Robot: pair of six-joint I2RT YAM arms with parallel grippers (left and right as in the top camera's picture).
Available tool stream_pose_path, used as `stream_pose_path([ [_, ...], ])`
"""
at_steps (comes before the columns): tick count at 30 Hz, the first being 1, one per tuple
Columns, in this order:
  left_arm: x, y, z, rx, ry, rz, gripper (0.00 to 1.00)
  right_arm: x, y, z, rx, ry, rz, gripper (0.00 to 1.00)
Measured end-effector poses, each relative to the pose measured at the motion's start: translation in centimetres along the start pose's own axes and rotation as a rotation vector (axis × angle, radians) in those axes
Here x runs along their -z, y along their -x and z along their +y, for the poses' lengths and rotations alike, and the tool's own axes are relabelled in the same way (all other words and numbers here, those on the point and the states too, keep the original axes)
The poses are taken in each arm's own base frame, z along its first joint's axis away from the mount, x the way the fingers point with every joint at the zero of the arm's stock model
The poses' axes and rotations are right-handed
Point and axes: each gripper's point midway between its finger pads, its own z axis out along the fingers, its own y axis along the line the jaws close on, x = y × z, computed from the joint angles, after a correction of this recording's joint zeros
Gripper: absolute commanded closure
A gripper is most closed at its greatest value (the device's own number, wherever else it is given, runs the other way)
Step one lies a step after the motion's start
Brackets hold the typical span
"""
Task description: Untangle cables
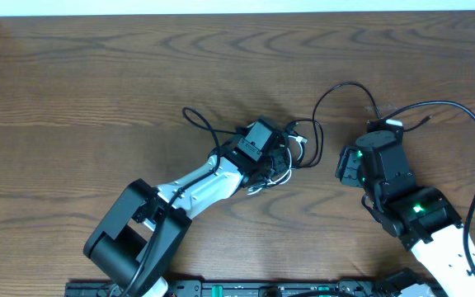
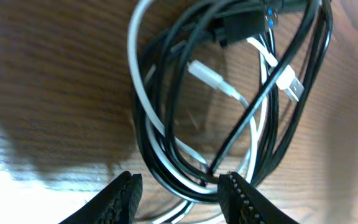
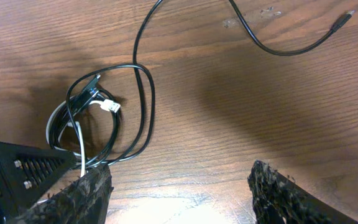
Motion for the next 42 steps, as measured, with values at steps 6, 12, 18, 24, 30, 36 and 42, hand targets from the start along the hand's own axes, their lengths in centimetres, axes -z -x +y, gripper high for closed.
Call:
stream_pose_path([
  [6,0.0,0.4,0.2,0.001,0.013,-0.025,0.55,0.0,0.0,0.0,0.0,0.001,0.0,0.32],
  [12,0.0,0.6,0.3,0.002,0.018,-0.035,0.55,0.0,-0.2,0.3,0.0,0.016,0.01,0.31],
  [18,-0.3,0.1,0.2,-0.009,0.021,-0.029,0.55,0.0,-0.2,0.4,0.0,0.021,0.013,0.31],
  [24,-1.5,-0.9,0.6,-0.023,0.039,-0.007,0.92,0.0,-0.2,0.4,0.0,0.021,0.014,0.31],
  [30,-1.5,-0.8,0.7,-0.045,0.041,-0.008,0.93,0.0,-0.3,0.4,0.001,0.021,0.015,0.28],
  [36,2.1,0.0,-1.8,-0.138,-0.038,-0.049,0.93,0.0,-0.5,0.7,0.001,0.042,0.03,0.23],
  [42,9.9,0.0,-7.1,-0.264,-0.257,-0.111,0.92,-0.6,-1.8,1.8,0.008,0.093,0.1,0.21],
])
